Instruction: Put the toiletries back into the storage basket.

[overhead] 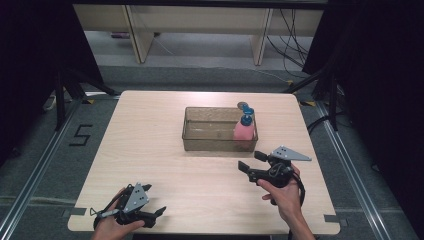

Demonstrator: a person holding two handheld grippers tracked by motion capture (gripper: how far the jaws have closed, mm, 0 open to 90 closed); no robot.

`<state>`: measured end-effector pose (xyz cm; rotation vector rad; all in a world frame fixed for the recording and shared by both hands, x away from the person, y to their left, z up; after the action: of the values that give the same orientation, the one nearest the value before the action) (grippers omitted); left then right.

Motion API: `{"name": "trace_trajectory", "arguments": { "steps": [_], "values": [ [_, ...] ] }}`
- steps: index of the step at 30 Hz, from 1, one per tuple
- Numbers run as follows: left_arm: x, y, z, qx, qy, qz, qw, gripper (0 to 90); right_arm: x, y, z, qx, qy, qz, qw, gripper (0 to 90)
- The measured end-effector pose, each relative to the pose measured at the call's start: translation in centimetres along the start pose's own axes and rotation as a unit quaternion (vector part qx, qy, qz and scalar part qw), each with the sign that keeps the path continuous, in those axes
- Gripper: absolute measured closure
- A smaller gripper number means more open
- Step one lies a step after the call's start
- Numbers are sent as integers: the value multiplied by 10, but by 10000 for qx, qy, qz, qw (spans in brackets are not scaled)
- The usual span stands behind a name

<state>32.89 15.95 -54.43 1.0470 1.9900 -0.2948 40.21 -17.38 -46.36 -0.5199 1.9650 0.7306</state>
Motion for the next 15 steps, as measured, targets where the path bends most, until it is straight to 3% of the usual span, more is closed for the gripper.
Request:
{"name": "trace_trajectory", "arguments": {
  "steps": [2, 5, 6, 7, 8, 10, 11, 13, 15],
  "values": [
    [0, 0, 0, -25, 0, -11, 10000, 150, 3, 0, 0, 11, 14, -53, 10000, 200],
    [0, 0, 0, -27, -5, -12, 10000, 150, 8, 3, -3, -24, 20, 67, 10000, 198],
    [0, 0, 0, -19, -18, -19, 10000, 150, 10, 2, -4, -53, 26, -10, 10000, 198],
    [0, 0, 0, -9, 4, 8, 10000, 150, 13, 5, -6, -68, 78, 196, 9998, 198],
    [0, 0, 0, -10, 7, -2, 10000, 150, 13, 2, -6, -40, 48, 41, 10000, 198],
    [0, 0, 0, -20, -1, 4, 10000, 150, 17, 1, -8, -23, 47, 55, 10000, 198],
    [0, -1, 1, -20, -44, -57, 10000, 150, 20, 5, -11, -74, 98, 268, 9996, 198],
    [0, 0, 1, -51, 11, -20, 10000, 150, 22, 2, -13, -49, 79, 61, 9999, 198],
    [0, 0, 0, -58, 17, -3, 10000, 150, 25, 4, -14, -87, 36, 134, 9999, 199]
  ]
}}
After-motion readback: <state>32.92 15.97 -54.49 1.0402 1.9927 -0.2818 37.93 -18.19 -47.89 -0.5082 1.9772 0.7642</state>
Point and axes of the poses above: each handheld gripper's, and its own axes: z roughly forward along the jaws, x roughly out of its underside, y roughly to its left, the point moved 7 cm from there along z, roughly forward along the jaws
